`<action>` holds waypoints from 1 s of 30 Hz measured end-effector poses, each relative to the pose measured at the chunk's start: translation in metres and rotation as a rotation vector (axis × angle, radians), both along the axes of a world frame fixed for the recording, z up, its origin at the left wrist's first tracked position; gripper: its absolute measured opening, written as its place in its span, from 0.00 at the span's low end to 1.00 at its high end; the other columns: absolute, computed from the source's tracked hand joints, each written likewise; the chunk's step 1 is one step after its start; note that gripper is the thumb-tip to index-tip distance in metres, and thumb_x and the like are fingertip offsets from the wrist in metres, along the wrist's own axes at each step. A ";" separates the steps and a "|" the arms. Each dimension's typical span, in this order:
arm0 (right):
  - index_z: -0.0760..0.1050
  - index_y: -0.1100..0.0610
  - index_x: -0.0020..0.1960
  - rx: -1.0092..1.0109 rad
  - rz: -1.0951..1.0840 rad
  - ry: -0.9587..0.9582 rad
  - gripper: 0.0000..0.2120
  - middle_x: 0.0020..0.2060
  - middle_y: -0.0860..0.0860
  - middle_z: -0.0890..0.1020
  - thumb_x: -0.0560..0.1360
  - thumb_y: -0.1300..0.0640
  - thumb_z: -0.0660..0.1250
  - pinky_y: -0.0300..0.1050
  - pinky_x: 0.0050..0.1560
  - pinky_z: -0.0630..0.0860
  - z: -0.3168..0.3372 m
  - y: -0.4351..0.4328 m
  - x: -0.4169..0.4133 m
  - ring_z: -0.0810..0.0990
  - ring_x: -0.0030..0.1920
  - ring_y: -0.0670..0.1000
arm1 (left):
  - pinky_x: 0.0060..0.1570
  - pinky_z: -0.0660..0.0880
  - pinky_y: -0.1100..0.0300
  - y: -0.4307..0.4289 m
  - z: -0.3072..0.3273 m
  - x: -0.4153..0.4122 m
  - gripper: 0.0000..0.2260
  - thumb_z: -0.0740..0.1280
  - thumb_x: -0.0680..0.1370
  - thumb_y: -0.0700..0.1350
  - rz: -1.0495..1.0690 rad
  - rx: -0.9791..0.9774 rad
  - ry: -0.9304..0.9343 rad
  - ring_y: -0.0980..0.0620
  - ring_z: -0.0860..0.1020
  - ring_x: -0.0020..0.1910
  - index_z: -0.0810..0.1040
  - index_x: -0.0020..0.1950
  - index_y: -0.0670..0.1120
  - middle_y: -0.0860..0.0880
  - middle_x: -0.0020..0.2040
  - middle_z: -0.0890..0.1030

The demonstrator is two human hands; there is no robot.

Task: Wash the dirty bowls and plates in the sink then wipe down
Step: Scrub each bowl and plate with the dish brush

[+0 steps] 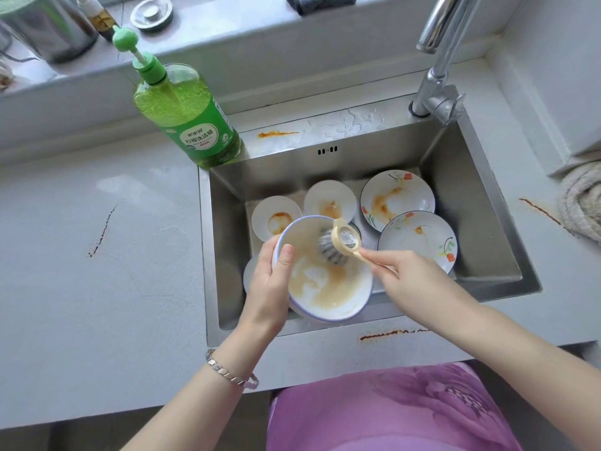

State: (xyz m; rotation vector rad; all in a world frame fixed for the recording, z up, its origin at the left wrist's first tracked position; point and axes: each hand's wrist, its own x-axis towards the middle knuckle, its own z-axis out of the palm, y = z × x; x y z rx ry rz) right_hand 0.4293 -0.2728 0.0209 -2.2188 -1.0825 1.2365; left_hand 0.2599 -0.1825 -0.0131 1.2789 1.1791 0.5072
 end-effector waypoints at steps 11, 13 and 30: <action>0.73 0.46 0.59 0.038 -0.708 0.855 0.21 0.36 0.55 0.81 0.67 0.52 0.70 0.31 0.19 0.57 -0.048 -0.014 0.005 0.57 0.20 0.42 | 0.32 0.78 0.63 -0.009 0.001 -0.009 0.07 0.61 0.79 0.50 0.073 -0.178 -0.004 0.60 0.80 0.43 0.71 0.54 0.61 0.56 0.52 0.78; 0.72 0.50 0.61 0.039 -0.709 1.003 0.26 0.33 0.49 0.77 0.64 0.52 0.71 0.31 0.18 0.56 -0.051 -0.013 0.004 0.58 0.21 0.42 | 0.34 0.78 0.63 -0.009 -0.001 -0.009 0.12 0.61 0.76 0.52 0.004 -0.203 -0.037 0.60 0.81 0.45 0.72 0.58 0.59 0.57 0.51 0.80; 0.71 0.47 0.62 0.028 -0.792 0.438 0.25 0.47 0.52 0.78 0.65 0.55 0.70 0.38 0.30 0.61 -0.057 0.009 -0.010 0.68 0.34 0.46 | 0.42 0.69 0.55 -0.044 -0.004 0.039 0.04 0.66 0.74 0.45 -0.700 0.376 0.457 0.52 0.71 0.41 0.74 0.46 0.48 0.53 0.39 0.74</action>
